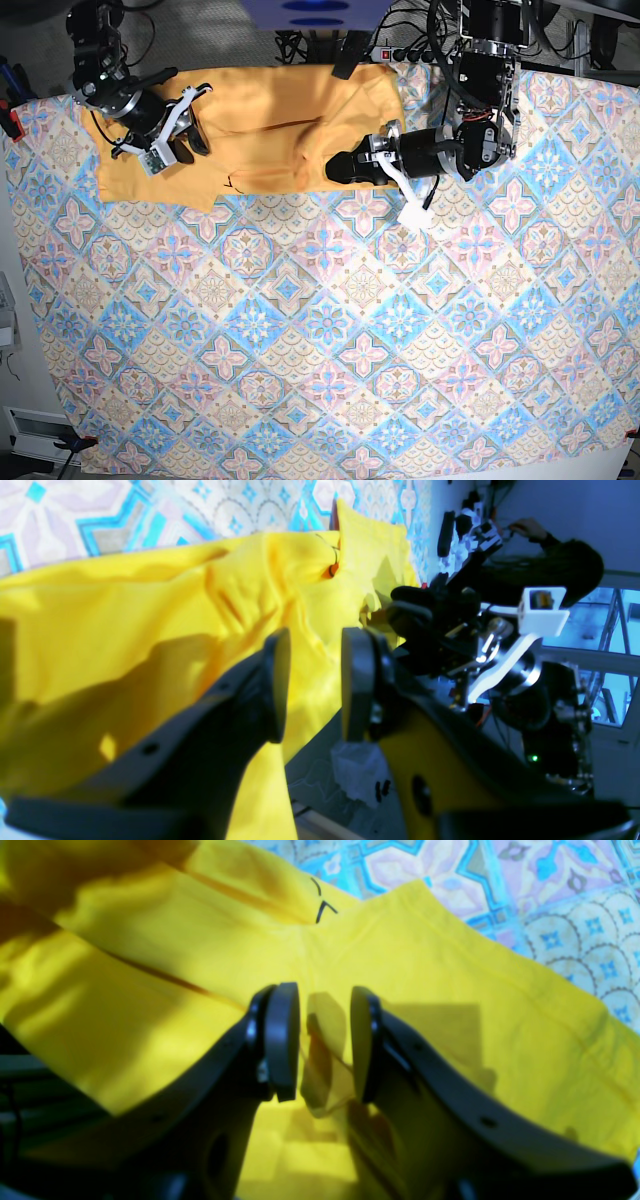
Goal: Fold the T-shirt properly
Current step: 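Lay the folded side down over the shirt's middle with the left gripper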
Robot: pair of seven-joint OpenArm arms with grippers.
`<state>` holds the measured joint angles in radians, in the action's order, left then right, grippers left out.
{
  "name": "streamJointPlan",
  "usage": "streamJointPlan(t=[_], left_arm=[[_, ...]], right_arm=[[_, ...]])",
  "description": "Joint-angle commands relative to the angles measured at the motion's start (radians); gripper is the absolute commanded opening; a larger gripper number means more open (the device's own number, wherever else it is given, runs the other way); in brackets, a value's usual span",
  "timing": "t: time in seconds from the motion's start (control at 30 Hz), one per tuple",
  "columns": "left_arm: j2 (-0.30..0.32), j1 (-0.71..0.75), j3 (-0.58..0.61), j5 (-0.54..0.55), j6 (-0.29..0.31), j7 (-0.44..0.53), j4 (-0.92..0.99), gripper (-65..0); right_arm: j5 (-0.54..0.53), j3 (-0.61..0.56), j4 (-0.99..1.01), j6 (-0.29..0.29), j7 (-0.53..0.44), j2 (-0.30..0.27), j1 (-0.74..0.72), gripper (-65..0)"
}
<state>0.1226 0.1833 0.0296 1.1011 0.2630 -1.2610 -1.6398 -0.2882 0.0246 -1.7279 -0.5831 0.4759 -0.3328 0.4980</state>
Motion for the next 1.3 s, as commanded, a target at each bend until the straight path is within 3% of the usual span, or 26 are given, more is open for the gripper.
streamJointPlan(t=[0.0,0.13,0.3,0.6,0.77,0.87,1.1,1.27], left_arm=[[0.002,-0.011,0.002,0.024,0.008,0.002,-0.020,-46.6],[0.002,-0.009,0.002,0.026,0.015,0.002,-0.021,-46.5],[0.012,-0.006,-0.006,0.027,0.094,0.002,-0.040,-47.2],[0.156,0.041,-0.010,0.029,0.100,0.000,-0.092,-47.4],[0.219,0.115,-0.010,0.104,0.127,0.002,-0.172,-47.3],[0.222,0.121,0.010,0.126,0.134,0.000,-0.190,-47.3],[0.220,0.147,0.099,0.021,0.134,0.005,-0.181,-47.1],[0.222,0.149,0.135,0.012,0.131,0.007,-0.159,-47.2]], right_arm=[[-0.012,0.005,-0.021,-0.005,-0.026,-0.010,-0.011,-47.5],[-0.012,0.005,-0.021,-0.005,-0.024,-0.010,-0.011,-47.5],[-0.012,0.005,-0.021,-0.005,-0.026,-0.010,-0.011,-47.5],[-0.012,0.005,-0.021,-0.005,-0.026,-0.012,-0.009,-47.5],[-0.012,0.005,-0.019,-0.005,-0.024,-0.010,-0.011,-47.4],[-0.012,0.005,-0.017,-0.005,-0.024,-0.010,-0.011,-47.4],[-0.012,0.005,-0.019,-0.005,-0.029,-0.010,-0.011,-47.4],[-0.012,0.005,-0.019,-0.005,-0.030,-0.010,-0.011,-47.4]])
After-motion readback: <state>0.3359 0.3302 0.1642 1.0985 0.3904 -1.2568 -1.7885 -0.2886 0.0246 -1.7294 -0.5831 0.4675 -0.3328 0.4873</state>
